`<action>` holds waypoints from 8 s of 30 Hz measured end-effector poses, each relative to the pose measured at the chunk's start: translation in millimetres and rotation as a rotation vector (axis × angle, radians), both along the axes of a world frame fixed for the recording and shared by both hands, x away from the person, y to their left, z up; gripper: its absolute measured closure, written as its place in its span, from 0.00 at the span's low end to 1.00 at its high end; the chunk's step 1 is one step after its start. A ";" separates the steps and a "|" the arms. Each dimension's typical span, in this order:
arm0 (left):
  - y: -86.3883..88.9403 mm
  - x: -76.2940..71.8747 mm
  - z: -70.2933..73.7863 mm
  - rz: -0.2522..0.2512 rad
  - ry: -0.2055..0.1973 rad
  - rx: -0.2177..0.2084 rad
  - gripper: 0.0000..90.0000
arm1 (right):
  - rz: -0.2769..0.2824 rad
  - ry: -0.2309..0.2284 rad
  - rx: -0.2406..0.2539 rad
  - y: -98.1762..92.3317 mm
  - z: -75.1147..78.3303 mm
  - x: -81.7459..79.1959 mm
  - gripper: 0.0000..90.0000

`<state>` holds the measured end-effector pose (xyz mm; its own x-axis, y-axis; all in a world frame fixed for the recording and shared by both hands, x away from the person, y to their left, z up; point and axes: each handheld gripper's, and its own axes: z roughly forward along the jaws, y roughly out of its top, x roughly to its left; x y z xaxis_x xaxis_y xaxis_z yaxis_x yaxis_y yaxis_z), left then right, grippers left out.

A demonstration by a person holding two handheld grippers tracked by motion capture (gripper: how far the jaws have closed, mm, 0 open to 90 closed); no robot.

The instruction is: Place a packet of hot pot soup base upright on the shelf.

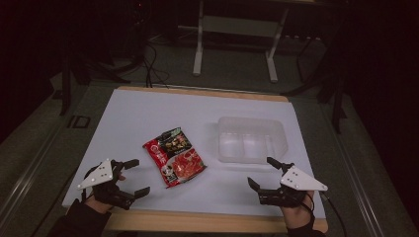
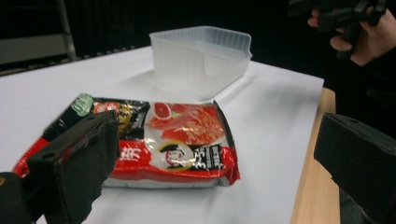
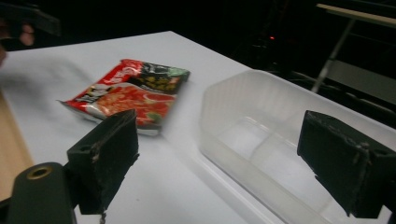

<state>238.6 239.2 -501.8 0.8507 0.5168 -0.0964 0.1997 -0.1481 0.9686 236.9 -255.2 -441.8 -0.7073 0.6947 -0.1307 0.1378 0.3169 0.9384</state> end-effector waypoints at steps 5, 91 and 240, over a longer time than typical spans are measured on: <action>-3.6 -0.6 2.0 0.000 0.026 0.035 0.01 | -0.005 0.029 0.002 -0.6 1.8 0.9 0.14; -9.1 151.4 -22.5 0.256 0.290 0.348 0.67 | 0.155 0.048 0.064 21.7 14.0 -12.4 0.14; -77.4 48.4 154.5 -0.147 -0.135 0.064 0.61 | 0.337 0.158 0.077 93.6 103.9 43.2 0.85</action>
